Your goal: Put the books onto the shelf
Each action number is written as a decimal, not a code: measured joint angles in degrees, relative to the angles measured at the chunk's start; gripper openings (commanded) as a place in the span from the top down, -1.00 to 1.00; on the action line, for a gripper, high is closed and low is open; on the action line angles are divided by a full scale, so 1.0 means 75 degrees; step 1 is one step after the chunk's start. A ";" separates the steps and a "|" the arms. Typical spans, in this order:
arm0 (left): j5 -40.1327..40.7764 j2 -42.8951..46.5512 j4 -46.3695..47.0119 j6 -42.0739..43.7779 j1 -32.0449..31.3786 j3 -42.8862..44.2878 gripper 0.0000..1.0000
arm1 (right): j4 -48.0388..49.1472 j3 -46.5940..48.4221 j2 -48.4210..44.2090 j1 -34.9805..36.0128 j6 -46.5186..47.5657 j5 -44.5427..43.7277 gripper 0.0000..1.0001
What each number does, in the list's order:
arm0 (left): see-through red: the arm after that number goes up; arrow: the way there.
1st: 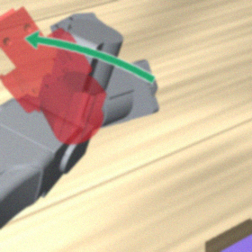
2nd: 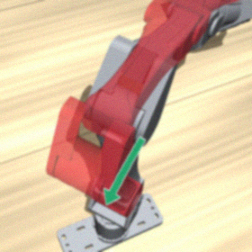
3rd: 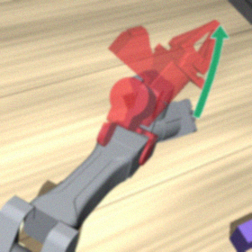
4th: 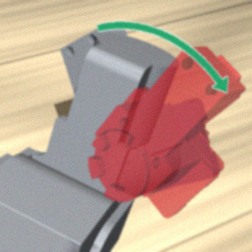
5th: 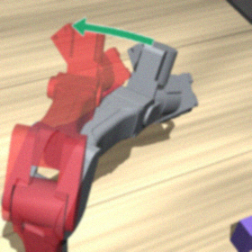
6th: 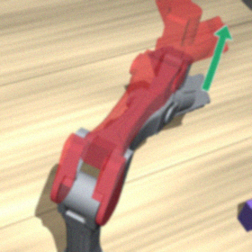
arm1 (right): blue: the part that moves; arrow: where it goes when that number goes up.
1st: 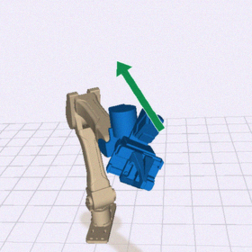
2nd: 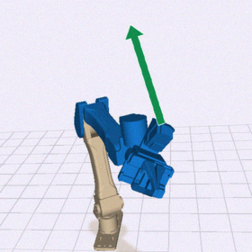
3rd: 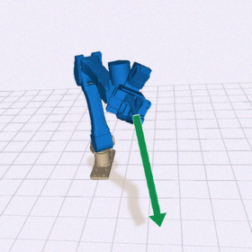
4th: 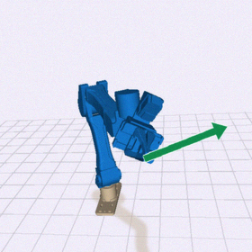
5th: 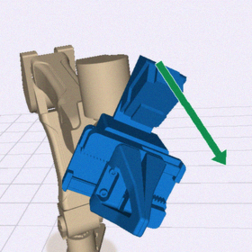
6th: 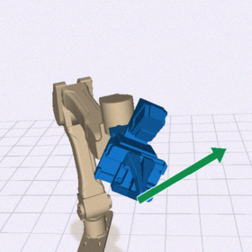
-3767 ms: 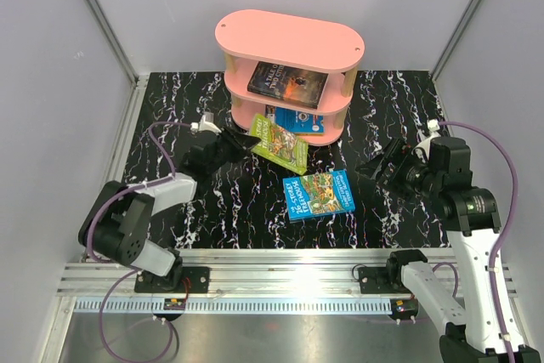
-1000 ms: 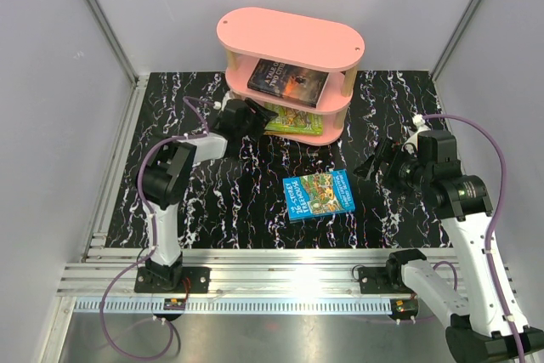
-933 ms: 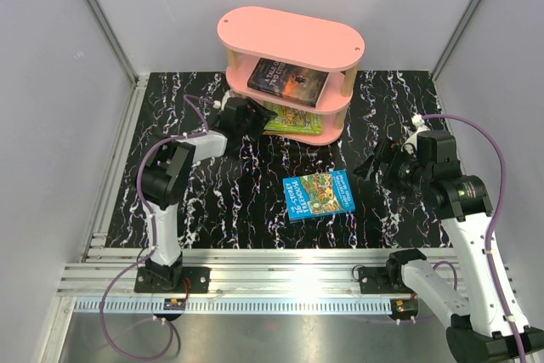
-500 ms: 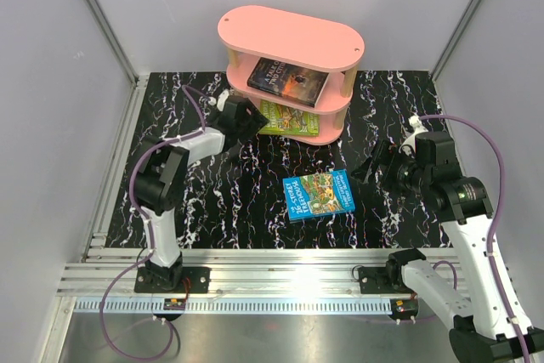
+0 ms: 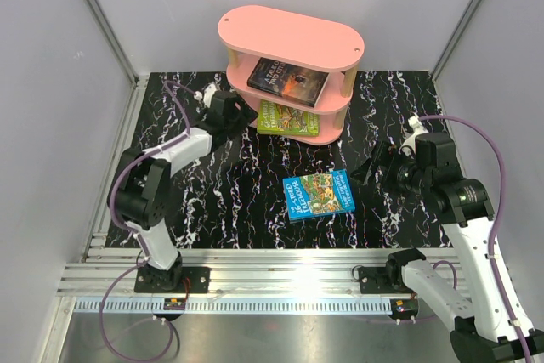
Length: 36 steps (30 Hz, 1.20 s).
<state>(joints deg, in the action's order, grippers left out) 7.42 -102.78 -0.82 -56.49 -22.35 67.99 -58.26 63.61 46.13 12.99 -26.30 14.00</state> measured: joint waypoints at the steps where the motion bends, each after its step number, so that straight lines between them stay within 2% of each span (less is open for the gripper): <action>1: 0.0020 0.0157 -0.0064 0.0064 0.0009 0.0000 -0.49 | 0.0000 0.0000 0.0000 0.0003 0.0000 0.0000 -0.82; 4: 0.0029 0.0670 -0.0213 0.0221 0.0023 -0.0154 -0.49 | 0.0003 -0.0023 0.0047 0.0006 -0.0003 -0.0038 -0.82; 9: -0.0085 0.1641 -0.0443 0.0303 -0.0184 -0.1035 -0.48 | -0.0111 -0.0178 0.0452 0.0012 -0.0015 -0.0254 -0.80; 14: -0.0201 0.1985 -0.0769 0.0356 -0.1145 -0.1883 -0.48 | -0.0093 -0.0388 0.1550 -0.0020 -0.0175 -0.0326 -0.78; 21: -0.0912 0.1801 -0.1236 0.0329 -0.2119 -0.2017 -0.46 | 0.0379 -0.1553 0.2337 -0.0402 -0.0705 -0.0251 -0.78; 28: -0.1460 0.1274 -0.1326 0.0067 -0.2672 -0.1877 -0.47 | 0.1708 -0.2509 0.3200 -0.0478 -0.1049 -0.0105 -0.76; 36: -0.1859 0.0428 -0.1125 -0.0271 -0.3037 -0.1682 -0.47 | 0.2891 -0.2920 0.3841 -0.0495 -0.1151 -0.0117 -0.77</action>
<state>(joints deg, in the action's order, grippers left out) -6.52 -99.57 -9.26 -58.52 -45.12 55.37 -36.58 41.71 74.94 9.28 -34.94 13.13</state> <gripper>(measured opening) 0.732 0.886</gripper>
